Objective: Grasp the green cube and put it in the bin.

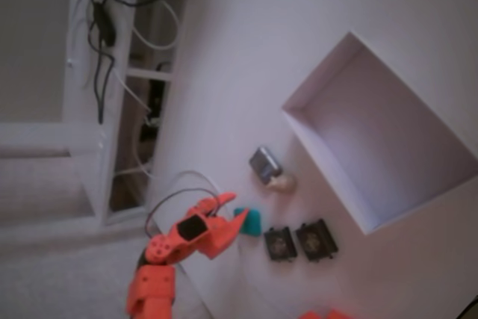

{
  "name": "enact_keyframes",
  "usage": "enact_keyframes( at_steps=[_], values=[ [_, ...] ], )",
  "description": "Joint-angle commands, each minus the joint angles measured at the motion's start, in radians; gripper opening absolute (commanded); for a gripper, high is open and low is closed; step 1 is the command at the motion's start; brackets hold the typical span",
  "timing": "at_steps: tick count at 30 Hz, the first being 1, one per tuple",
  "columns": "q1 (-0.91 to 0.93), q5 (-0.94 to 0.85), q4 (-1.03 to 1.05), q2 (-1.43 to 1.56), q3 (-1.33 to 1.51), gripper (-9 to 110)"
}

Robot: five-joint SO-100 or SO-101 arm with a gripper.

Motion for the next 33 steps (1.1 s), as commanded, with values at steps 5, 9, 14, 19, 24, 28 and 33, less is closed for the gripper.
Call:
enact_keyframes(
  at_steps=[5, 9, 14, 19, 24, 28, 33],
  values=[
    [-0.077, -0.002, 0.029, 0.13, 0.087, 16],
    [-0.091, -0.002, 0.063, 0.176, 0.087, 20],
    [-0.132, -0.002, 0.135, 0.262, 0.103, 20],
    [-0.175, 0.0, 0.155, 0.311, 0.104, 20],
    [-0.161, -0.003, 0.133, 0.331, 0.155, 20],
    [-0.15, -0.003, 0.118, 0.354, 0.227, 20],
    [-0.15, -0.003, 0.152, 0.362, 0.273, 24]
  ],
)
